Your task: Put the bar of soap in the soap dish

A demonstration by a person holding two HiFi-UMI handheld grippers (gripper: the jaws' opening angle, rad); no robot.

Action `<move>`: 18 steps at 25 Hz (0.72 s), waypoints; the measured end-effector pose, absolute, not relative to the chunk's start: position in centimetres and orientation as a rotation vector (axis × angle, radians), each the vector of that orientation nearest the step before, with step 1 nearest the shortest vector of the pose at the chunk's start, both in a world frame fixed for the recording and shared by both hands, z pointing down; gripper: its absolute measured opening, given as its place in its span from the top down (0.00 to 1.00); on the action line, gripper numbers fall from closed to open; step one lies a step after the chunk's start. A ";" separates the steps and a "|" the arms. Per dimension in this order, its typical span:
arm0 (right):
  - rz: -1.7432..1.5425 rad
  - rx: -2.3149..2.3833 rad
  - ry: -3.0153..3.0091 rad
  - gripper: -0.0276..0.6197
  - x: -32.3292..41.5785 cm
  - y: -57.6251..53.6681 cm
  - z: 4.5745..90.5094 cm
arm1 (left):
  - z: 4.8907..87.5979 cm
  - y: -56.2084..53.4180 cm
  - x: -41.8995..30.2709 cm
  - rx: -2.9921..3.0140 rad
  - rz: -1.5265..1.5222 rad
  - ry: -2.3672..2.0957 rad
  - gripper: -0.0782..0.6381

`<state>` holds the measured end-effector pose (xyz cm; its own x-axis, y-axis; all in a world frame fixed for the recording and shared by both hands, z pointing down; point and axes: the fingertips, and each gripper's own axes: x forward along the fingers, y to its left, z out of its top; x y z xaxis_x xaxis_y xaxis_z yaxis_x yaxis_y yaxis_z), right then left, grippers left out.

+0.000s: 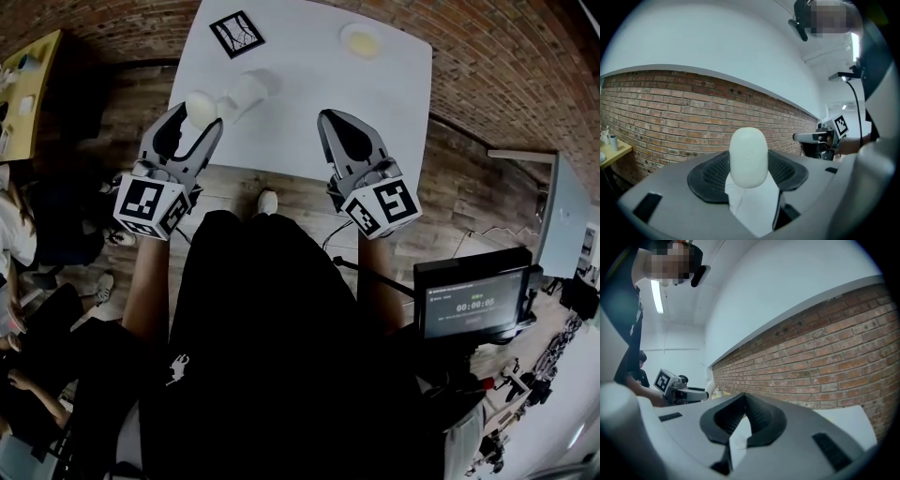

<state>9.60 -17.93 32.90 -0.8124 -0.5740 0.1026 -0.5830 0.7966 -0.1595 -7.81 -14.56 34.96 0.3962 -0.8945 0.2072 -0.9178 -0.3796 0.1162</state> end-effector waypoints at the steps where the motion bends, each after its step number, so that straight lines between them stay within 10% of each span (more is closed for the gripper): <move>1: 0.282 0.937 -2.934 0.95 9.6 -18.2 32.9 | 34.9 -14.7 -7.7 2.441 0.160 -1.614 0.54; 18: 0.288 0.939 -2.906 0.95 8.9 -17.8 33.0 | 34.8 -14.9 -8.0 2.446 0.186 -1.565 0.54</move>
